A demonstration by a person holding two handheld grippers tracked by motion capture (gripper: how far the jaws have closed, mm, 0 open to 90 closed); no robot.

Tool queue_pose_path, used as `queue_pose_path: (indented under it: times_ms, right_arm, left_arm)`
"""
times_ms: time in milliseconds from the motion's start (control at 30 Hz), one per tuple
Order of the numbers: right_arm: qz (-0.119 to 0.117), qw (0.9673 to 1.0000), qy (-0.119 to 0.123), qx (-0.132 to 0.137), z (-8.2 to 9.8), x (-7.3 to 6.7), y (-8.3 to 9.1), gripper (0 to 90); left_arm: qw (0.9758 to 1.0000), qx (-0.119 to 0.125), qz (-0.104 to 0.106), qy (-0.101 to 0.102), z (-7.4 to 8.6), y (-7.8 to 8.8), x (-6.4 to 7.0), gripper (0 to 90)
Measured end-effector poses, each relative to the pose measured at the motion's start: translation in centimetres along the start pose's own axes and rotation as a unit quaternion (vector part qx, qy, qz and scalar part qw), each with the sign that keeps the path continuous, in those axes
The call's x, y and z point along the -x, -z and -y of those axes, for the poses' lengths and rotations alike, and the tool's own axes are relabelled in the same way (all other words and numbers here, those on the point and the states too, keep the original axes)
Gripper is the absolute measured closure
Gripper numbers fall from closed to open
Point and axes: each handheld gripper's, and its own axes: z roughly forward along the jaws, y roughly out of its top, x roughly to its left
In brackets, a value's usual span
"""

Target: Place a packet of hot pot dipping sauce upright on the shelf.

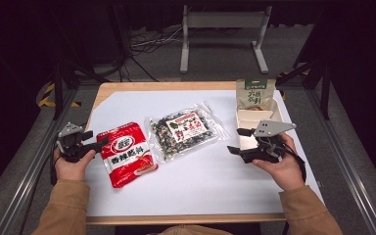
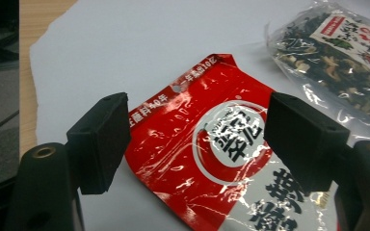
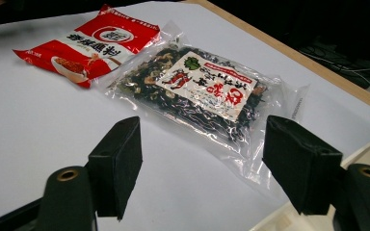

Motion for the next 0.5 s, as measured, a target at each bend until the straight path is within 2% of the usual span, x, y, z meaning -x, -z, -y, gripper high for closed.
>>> queue_pose_path:
  times_ms: [200,333,433,500]
  right_arm:
    - [-0.002,1.0000,0.002,-0.003,0.1,-0.1,-0.2,30.2]
    - [-0.004,1.0000,0.003,-0.004,0.1,-0.2,-0.4,30.2]
    - [-0.004,1.0000,0.004,-0.005,0.1,-0.2,-0.5,30.1]
    - [-0.005,1.0000,0.004,-0.007,0.1,-0.2,-0.6,30.1]
  left_arm:
    - [0.9999,-0.006,-0.004,0.013,0.0,-0.6,-0.7,23.2]
    - [0.9997,-0.018,-0.005,0.018,0.2,-1.4,-1.2,23.1]
    - [0.9994,-0.028,-0.009,0.017,0.3,-1.9,-1.5,22.7]
    - [0.9991,-0.036,-0.023,0.002,0.4,-2.4,-1.6,22.2]
